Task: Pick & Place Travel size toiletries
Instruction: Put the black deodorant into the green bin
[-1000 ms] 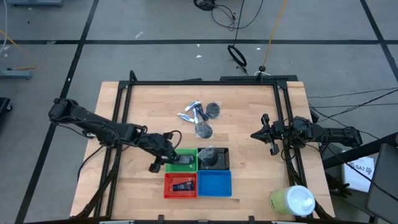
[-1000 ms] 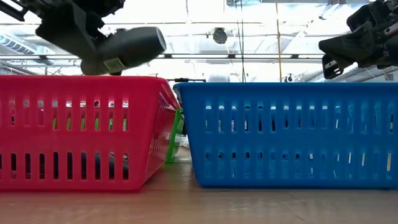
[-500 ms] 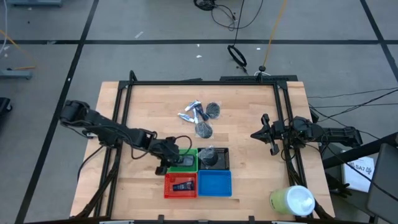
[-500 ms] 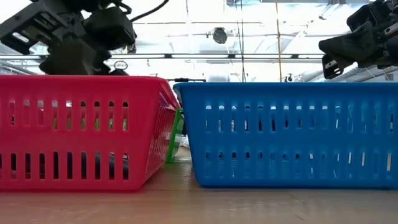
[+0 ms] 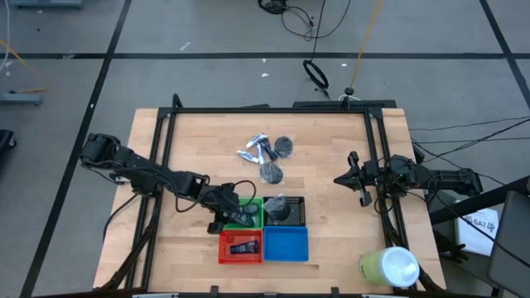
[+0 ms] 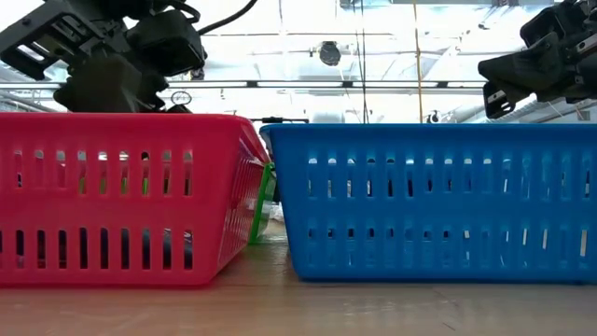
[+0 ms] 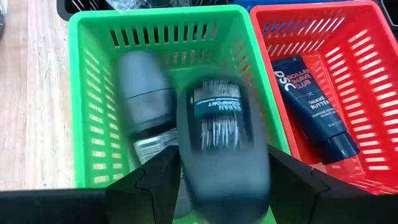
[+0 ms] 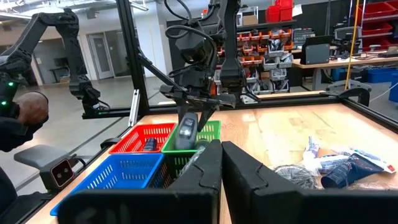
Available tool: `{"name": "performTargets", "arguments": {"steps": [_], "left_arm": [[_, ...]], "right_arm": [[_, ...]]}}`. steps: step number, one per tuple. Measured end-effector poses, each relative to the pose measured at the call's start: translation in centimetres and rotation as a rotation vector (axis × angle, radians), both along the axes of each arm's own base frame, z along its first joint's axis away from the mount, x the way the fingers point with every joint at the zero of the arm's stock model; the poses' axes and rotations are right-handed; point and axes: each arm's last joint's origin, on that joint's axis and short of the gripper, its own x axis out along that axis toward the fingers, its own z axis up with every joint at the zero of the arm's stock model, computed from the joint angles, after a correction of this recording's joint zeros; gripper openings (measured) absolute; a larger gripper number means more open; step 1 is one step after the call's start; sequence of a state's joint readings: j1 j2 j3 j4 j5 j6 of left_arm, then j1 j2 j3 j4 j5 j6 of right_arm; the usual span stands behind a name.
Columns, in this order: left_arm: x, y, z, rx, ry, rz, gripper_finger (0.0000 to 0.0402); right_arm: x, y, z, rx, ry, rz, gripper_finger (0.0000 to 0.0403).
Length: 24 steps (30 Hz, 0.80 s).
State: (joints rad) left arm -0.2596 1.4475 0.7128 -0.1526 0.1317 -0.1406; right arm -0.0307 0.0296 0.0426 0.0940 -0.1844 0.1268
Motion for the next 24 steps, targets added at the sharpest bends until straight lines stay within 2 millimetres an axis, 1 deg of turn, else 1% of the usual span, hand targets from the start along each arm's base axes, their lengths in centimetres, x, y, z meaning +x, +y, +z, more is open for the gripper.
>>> {"name": "performTargets", "arguments": {"steps": [5, 10, 15, 24], "left_arm": [[0.0, 0.0, 0.0, -0.001, 0.000, 0.001, 0.0195], [-0.3, 0.1, 0.6, -0.004, -0.014, 0.002, 0.0198], [-0.8, 0.5, 2.4, -0.025, -0.083, 0.014, 0.0203], [-2.0, 1.0, 5.1, -0.024, -0.187, 0.053, 0.0187]], "right_arm": [[0.0, 0.0, 0.0, 0.000, 0.000, 0.000, 0.0000], [0.0, 0.0, 0.0, 0.000, 0.000, 0.000, 0.0000], [0.0, 0.0, 0.0, 0.000, 0.000, 0.000, 0.0000], [0.0, 0.0, 0.0, 0.000, 0.000, 0.000, 0.0000]]}}
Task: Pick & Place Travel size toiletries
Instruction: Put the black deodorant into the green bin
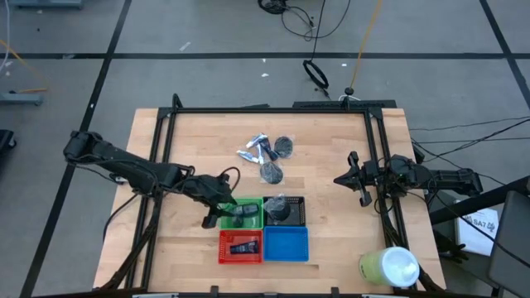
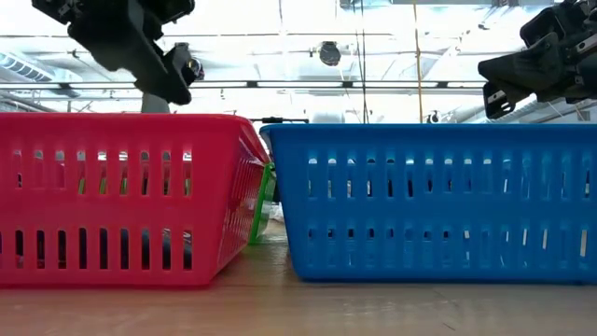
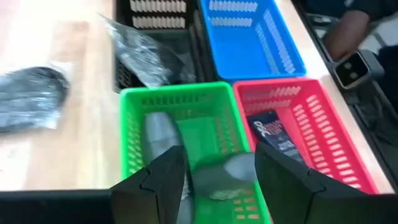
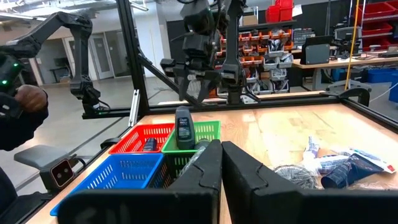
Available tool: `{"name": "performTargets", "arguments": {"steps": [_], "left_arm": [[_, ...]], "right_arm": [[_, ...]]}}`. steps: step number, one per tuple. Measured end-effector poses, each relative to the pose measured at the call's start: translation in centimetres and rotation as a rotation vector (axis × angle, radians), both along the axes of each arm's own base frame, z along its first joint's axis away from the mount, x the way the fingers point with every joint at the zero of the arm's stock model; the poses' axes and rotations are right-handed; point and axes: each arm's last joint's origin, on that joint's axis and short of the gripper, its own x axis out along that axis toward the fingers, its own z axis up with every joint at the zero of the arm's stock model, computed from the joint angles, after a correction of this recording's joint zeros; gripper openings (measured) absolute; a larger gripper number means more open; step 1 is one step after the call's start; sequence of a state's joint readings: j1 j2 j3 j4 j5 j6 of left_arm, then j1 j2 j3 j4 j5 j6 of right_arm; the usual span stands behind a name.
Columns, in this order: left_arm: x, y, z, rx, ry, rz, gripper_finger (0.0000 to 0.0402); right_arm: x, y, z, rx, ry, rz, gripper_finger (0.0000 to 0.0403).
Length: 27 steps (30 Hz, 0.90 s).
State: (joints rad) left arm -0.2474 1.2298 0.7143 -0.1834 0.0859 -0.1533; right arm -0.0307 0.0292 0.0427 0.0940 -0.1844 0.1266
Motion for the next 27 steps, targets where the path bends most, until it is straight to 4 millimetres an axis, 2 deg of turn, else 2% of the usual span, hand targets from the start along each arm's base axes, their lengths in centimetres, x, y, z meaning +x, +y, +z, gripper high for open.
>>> {"name": "performTargets", "arguments": {"steps": [6, 10, 13, 20, 27], "left_arm": [[-0.7, 0.3, 1.2, 0.004, -0.053, 0.021, 0.0184], [-1.2, -0.1, 1.3, -0.038, -0.022, -0.008, 0.0184], [-1.5, -1.1, 0.8, -0.056, 0.026, -0.079, 0.0184], [-0.3, -3.4, -0.4, -0.071, -0.008, -0.289, 0.0184], [1.2, -1.8, -2.8, -0.052, 0.107, -0.148, 0.0184]], "right_arm": [[0.0, 0.0, 0.0, 0.000, 0.000, 0.000, 0.0000], [0.0, 0.0, 0.0, 0.000, 0.000, 0.000, 0.0000], [0.0, 0.0, 0.0, 0.000, 0.000, 0.000, 0.0000], [0.0, 0.0, 0.0, 0.000, 0.000, 0.000, 0.0000], [0.0, 0.0, 0.0, 0.000, 0.000, 0.000, 0.0000]]}}
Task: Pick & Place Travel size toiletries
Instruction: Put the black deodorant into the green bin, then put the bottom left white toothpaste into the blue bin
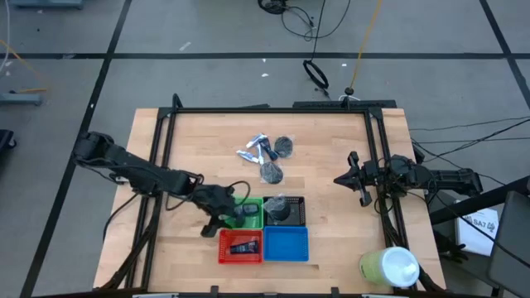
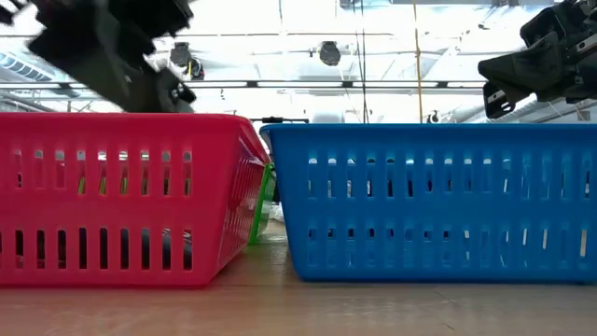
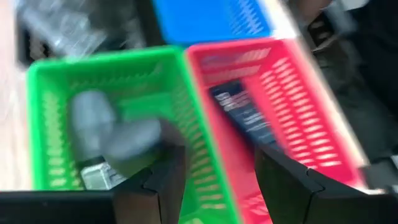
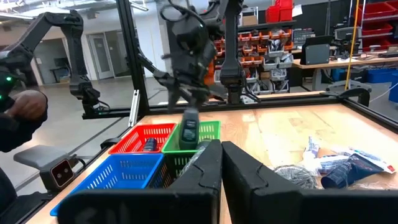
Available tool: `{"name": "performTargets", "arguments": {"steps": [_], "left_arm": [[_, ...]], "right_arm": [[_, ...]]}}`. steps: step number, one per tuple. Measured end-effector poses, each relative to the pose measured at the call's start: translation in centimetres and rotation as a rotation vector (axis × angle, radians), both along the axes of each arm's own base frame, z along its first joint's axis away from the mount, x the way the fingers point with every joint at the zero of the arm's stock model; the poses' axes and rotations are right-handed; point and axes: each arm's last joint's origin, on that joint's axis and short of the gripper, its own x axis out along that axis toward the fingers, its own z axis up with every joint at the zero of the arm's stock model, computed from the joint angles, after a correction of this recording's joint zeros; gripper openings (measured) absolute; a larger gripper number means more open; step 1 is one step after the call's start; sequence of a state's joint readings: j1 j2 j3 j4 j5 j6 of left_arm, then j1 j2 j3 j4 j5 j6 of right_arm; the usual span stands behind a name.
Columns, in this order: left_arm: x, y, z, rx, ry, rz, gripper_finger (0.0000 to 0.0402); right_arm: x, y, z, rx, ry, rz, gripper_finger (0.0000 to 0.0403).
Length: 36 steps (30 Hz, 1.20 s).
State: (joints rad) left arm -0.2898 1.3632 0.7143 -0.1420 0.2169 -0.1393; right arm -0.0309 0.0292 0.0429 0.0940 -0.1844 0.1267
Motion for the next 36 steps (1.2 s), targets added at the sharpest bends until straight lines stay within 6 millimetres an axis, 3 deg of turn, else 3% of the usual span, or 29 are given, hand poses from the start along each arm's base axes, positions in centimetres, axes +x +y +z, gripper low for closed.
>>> {"name": "performTargets", "arguments": {"steps": [8, 12, 22, 29, 36], "left_arm": [[1.7, 2.3, -2.5, 0.015, 0.076, 0.103, 0.0184], [1.8, 3.0, -2.5, 0.007, 0.084, 0.136, 0.0184], [0.7, 3.9, 1.0, 0.010, -0.053, 0.182, 0.0184], [-0.4, 4.3, 3.0, 0.141, -0.178, 0.141, 0.0184], [-0.3, 6.8, 3.8, 0.211, -0.242, 0.217, 0.0184]], "right_arm": [[0.0, 0.0, 0.0, 0.000, 0.000, 0.000, 0.0000], [0.0, 0.0, 0.0, 0.000, 0.000, 0.000, 0.0000], [0.0, 0.0, 0.0, 0.000, 0.000, 0.000, 0.0000], [0.0, 0.0, 0.0, 0.000, 0.000, 0.000, 0.0000], [0.0, 0.0, 0.0, 0.000, 0.000, 0.000, 0.0000]]}}
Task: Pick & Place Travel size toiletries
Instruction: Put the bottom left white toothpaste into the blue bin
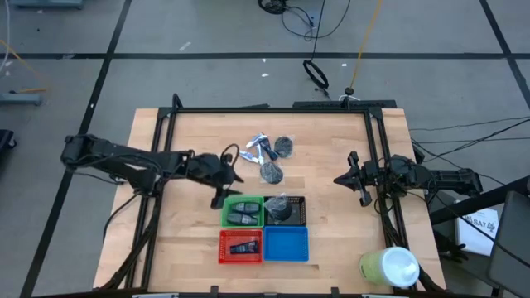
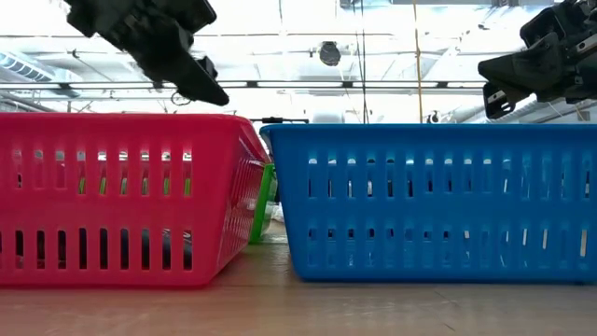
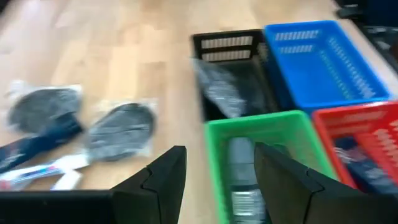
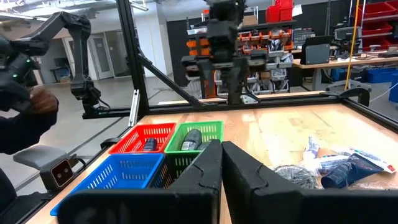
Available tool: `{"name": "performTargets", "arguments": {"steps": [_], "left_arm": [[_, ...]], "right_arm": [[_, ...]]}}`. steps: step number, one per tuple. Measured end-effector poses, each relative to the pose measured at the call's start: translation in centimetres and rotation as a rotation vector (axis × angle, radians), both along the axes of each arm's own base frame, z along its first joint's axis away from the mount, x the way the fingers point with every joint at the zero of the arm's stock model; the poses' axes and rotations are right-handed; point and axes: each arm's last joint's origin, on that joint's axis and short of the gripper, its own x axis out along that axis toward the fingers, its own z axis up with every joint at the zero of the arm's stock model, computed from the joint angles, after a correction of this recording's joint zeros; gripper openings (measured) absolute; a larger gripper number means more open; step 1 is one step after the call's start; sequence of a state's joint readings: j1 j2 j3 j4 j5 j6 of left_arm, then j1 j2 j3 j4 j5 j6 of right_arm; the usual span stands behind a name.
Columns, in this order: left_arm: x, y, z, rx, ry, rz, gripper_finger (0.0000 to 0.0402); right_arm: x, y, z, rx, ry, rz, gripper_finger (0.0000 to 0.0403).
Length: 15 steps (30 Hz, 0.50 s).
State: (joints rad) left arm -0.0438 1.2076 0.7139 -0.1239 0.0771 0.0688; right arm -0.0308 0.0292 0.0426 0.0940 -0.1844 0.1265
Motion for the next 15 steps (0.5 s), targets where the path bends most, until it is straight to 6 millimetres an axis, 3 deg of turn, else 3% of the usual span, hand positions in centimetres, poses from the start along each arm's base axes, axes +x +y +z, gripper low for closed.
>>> {"name": "performTargets", "arguments": {"steps": [7, 15], "left_arm": [[0.1, 5.5, 0.5, 0.023, -0.068, 0.205, 0.0184], [-0.3, 10.3, -0.9, 0.045, -0.012, 0.556, 0.0184]], "right_arm": [[0.0, 0.0, 0.0, 0.000, 0.000, 0.000, 0.0000], [0.0, 0.0, 0.0, 0.000, 0.000, 0.000, 0.0000]]}}
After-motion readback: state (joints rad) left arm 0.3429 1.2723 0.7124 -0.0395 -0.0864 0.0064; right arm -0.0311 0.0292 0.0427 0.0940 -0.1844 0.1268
